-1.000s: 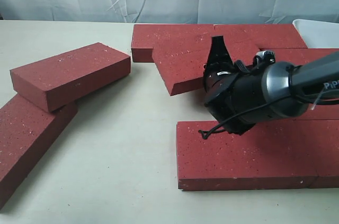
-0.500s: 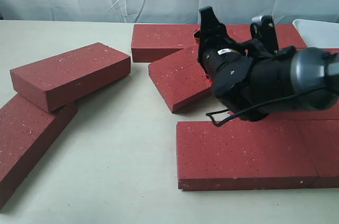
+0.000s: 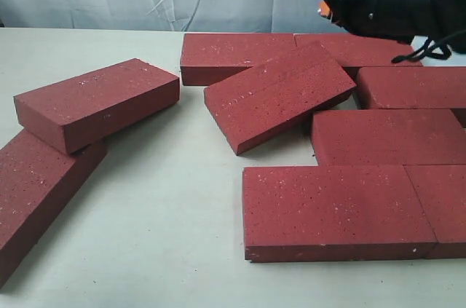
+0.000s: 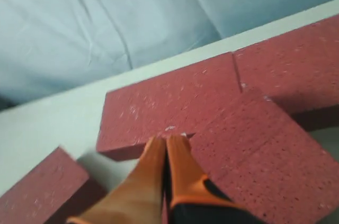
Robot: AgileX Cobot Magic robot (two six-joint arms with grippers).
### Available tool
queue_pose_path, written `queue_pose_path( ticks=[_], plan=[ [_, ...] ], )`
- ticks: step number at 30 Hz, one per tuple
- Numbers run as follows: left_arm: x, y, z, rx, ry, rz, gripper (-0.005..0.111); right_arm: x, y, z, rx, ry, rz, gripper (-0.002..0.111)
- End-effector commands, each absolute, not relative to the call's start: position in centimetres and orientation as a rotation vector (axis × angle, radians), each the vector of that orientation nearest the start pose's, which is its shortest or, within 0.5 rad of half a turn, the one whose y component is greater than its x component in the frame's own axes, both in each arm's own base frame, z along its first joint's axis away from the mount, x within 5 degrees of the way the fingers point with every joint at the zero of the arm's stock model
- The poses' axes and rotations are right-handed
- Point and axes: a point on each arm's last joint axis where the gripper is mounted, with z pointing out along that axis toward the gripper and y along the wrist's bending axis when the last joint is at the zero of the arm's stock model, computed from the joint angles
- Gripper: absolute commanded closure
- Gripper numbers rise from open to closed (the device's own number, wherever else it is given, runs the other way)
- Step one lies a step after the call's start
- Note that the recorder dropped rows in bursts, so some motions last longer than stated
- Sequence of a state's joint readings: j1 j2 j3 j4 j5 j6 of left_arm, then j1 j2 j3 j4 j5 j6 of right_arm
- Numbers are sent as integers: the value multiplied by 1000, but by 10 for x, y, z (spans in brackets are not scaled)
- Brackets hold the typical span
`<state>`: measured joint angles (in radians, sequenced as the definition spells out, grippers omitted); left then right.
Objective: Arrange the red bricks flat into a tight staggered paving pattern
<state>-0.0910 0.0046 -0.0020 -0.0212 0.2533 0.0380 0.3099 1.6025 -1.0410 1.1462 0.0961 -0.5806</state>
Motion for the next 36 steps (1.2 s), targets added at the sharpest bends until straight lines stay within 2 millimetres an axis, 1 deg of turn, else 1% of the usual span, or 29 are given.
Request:
queue_pose_path(
  ticks=[1, 3, 7, 10, 13, 16, 19, 21, 24, 28, 32, 36],
  plan=[
    [55, -5, 192, 91, 1720, -59, 107, 348, 124, 267, -282, 2364, 712, 109],
    [55, -5, 192, 91, 1720, -59, 107, 348, 131, 259, -468, 2486, 635, 109],
    [55, -5, 192, 91, 1720, -59, 107, 345, 143, 237, -692, 2673, 383, 109],
    [55, -5, 192, 91, 1720, -59, 107, 339, 156, 221, -788, 2738, 233, 109],
    [55, -5, 192, 91, 1720, -59, 107, 331, 173, 208, -834, 2748, 217, 109],
    [55, -5, 192, 91, 1720, -59, 107, 323, 186, 196, -869, 2742, 222, 109],
    [55, -5, 192, 91, 1720, -59, 107, 316, 194, 185, -873, 2743, 216, 109],
    [55, -5, 192, 91, 1720, -59, 107, 316, 199, 179, -861, 2728, 207, 109],
    [55, -5, 192, 91, 1720, -59, 107, 316, 209, 163, -883, 2733, 208, 109],
    [55, -5, 192, 91, 1720, -59, 107, 320, 216, 144, -869, 2725, 211, 109],
    [55, -5, 192, 91, 1720, -59, 107, 327, 221, 137, -815, 2674, 242, 109],
    [55, -5, 192, 91, 1720, -59, 107, 333, 229, 141, -691, 2603, 333, 109]
  ],
)
